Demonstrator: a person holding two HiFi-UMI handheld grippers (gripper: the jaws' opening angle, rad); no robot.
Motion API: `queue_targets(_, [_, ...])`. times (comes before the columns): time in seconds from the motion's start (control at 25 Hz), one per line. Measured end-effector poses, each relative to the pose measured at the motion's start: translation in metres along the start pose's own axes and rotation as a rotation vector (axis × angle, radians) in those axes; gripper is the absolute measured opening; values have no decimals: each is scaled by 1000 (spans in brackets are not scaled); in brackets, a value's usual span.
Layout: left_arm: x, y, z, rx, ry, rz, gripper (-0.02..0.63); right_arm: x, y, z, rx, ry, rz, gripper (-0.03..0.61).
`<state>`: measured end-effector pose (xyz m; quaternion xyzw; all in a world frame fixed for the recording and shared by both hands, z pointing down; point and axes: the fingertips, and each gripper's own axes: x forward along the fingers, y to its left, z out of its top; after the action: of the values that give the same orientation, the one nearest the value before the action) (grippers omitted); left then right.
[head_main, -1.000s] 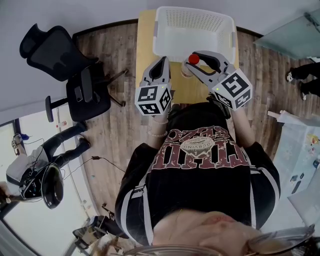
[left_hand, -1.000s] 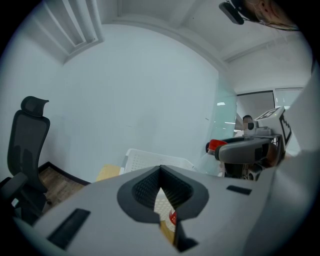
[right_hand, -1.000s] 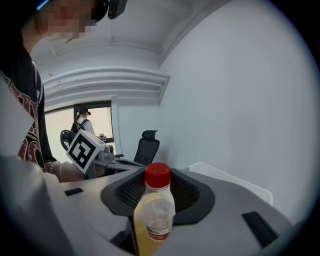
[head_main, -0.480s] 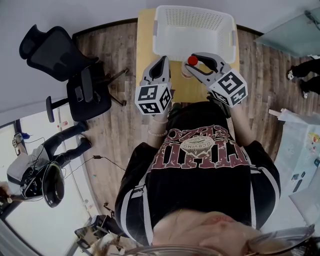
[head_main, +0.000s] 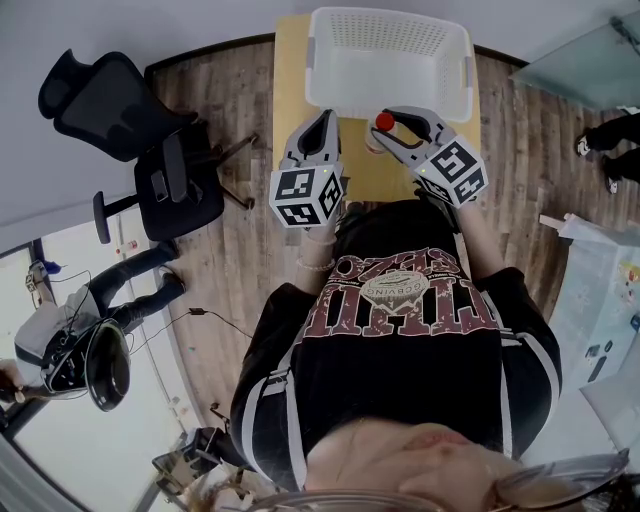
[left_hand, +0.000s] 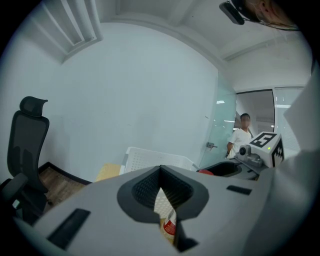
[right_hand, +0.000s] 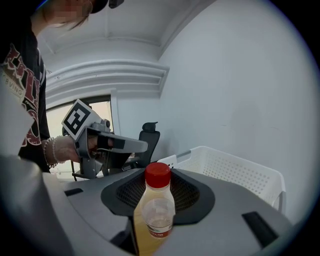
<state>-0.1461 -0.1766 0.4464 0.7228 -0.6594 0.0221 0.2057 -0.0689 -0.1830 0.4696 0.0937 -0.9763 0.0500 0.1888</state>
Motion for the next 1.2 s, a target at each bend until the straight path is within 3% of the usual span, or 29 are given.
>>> queue_targets(0.56, [-3,-6,-5,2,7,2,48,12,1,-49,-13,74,15,164])
queue_targets(1.2, [-5,-19,-8,10,8,-6,48,6,3,-81,-12,76,5,164])
